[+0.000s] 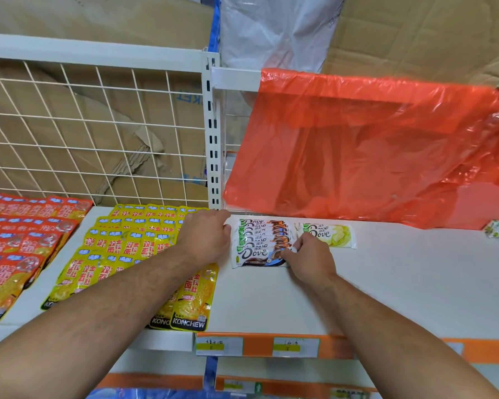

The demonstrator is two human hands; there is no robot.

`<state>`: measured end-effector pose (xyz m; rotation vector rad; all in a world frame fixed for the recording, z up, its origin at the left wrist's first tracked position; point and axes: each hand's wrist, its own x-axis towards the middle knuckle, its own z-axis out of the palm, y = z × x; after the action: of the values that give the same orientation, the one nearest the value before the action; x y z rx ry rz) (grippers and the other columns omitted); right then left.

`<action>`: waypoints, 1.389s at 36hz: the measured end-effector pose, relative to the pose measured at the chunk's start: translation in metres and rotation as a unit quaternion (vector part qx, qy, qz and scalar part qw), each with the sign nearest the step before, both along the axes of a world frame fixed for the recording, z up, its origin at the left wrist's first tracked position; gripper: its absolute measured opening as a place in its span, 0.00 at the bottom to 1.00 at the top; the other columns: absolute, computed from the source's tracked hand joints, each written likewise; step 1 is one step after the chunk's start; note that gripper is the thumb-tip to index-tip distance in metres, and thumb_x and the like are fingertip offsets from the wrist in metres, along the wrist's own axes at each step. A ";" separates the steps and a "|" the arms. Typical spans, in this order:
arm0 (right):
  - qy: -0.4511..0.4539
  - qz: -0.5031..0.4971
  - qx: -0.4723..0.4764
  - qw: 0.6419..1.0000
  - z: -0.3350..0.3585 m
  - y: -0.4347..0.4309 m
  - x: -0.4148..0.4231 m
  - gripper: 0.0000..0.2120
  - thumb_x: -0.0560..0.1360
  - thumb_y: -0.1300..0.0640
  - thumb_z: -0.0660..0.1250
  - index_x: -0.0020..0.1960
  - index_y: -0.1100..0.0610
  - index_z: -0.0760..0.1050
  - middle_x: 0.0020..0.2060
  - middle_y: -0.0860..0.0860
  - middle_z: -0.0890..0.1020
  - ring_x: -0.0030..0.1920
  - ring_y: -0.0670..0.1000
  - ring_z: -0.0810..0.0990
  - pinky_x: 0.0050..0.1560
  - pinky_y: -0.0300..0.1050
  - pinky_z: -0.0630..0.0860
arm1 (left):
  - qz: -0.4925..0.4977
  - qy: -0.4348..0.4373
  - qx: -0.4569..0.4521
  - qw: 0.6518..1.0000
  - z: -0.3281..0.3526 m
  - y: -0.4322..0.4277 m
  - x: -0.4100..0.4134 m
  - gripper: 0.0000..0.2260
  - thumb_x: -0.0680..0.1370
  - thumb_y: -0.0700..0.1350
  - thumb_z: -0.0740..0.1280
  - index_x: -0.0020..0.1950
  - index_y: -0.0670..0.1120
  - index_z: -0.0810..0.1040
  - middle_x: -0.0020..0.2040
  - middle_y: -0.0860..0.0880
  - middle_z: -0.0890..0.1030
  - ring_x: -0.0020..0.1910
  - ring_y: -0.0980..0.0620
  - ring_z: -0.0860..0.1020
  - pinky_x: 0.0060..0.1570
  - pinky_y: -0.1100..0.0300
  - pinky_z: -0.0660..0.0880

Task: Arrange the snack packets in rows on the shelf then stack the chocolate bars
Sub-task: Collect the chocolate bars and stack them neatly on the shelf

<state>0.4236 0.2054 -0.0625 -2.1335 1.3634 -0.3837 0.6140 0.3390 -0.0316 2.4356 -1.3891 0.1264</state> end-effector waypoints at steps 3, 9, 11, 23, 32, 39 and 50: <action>-0.015 -0.010 0.013 1.000 -0.001 0.000 0.000 0.14 0.72 0.49 0.74 0.43 0.53 0.70 0.43 0.52 0.80 0.44 0.55 0.78 0.38 0.45 0.68 | 0.034 0.030 0.036 0.998 -0.002 0.001 -0.007 0.09 0.78 0.49 0.62 0.50 0.47 0.80 0.48 0.46 0.82 0.49 0.43 0.78 0.44 0.55 0.73; -0.026 -0.014 0.025 0.999 0.000 0.001 0.001 0.13 0.72 0.50 0.74 0.41 0.53 0.70 0.41 0.51 0.80 0.45 0.54 0.78 0.39 0.45 0.70 | 0.032 0.088 0.083 0.992 -0.019 -0.005 -0.021 0.11 0.74 0.49 0.67 0.55 0.47 0.79 0.51 0.46 0.82 0.54 0.43 0.78 0.46 0.55 0.76; -0.028 -0.015 0.025 0.999 0.001 0.002 0.001 0.12 0.72 0.51 0.73 0.40 0.53 0.70 0.41 0.51 0.81 0.45 0.54 0.79 0.39 0.45 0.70 | 0.030 0.085 0.082 0.993 -0.022 -0.007 -0.022 0.12 0.74 0.48 0.67 0.55 0.47 0.79 0.51 0.45 0.82 0.54 0.43 0.77 0.46 0.54 0.76; -0.026 -0.010 0.017 0.999 0.001 0.002 0.001 0.06 0.74 0.57 0.69 0.42 0.57 0.74 0.42 0.53 0.82 0.45 0.56 0.79 0.37 0.43 0.67 | 0.010 0.116 0.035 0.993 -0.027 -0.006 -0.021 0.11 0.71 0.40 0.66 0.53 0.46 0.76 0.45 0.46 0.82 0.49 0.42 0.78 0.41 0.53 0.75; -0.054 -0.032 0.039 0.997 0.001 0.000 0.001 0.09 0.74 0.59 0.67 0.37 0.55 0.71 0.36 0.50 0.80 0.40 0.53 0.78 0.34 0.43 0.68 | 0.015 0.123 0.017 0.992 -0.024 -0.007 -0.022 0.09 0.72 0.40 0.66 0.52 0.47 0.75 0.43 0.46 0.83 0.49 0.42 0.76 0.37 0.53 0.69; -0.045 -0.025 0.041 0.998 -0.004 -0.003 0.000 0.08 0.75 0.53 0.70 0.49 0.55 0.73 0.45 0.51 0.81 0.46 0.54 0.78 0.41 0.42 0.68 | 0.035 0.123 0.029 0.991 -0.021 -0.008 -0.024 0.11 0.72 0.40 0.66 0.54 0.44 0.73 0.46 0.43 0.82 0.47 0.40 0.77 0.40 0.51 0.74; 0.002 0.019 0.026 0.999 0.000 -0.007 0.006 0.22 0.77 0.54 0.67 0.70 0.55 0.74 0.68 0.51 0.76 0.65 0.53 0.76 0.64 0.44 0.72 | 0.069 0.274 0.001 0.959 -0.016 -0.021 -0.027 0.21 0.72 0.32 0.65 0.66 0.35 0.75 0.63 0.38 0.79 0.62 0.40 0.76 0.59 0.54 0.74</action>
<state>0.4295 0.1983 -0.0622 -2.1156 1.3190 -0.3249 0.5870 0.3184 -0.0478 2.3124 -0.9682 -0.4830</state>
